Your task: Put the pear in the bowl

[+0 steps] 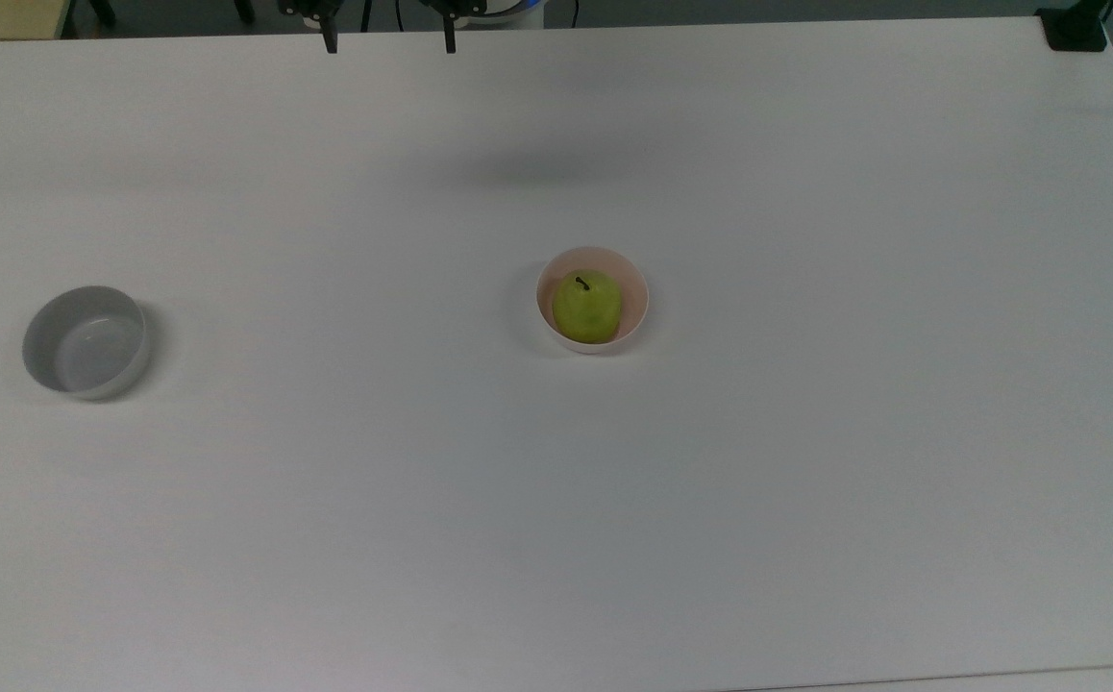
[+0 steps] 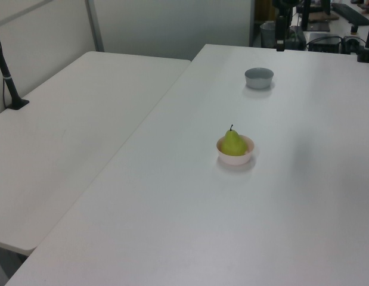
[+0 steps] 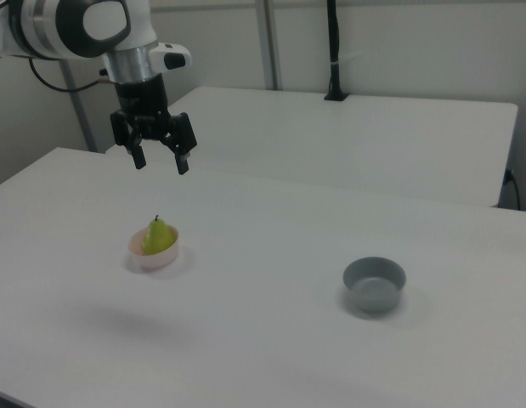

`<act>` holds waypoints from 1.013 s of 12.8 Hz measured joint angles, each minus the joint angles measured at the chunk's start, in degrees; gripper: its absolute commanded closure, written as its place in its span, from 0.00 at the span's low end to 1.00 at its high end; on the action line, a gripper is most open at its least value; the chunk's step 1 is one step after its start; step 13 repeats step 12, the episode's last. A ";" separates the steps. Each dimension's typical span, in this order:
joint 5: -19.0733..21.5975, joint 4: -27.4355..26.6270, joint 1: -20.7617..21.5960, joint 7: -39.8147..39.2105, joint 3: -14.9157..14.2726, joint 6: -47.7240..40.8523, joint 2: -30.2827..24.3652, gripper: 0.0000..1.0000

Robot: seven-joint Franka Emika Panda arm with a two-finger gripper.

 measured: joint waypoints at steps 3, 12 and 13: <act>0.00 0.00 0.09 0.00 0.00 0.00 0.20 0.00; -2.96 -0.01 0.67 10.24 0.16 2.26 1.46 0.00; -2.96 -0.01 0.67 10.24 0.16 2.26 1.46 0.00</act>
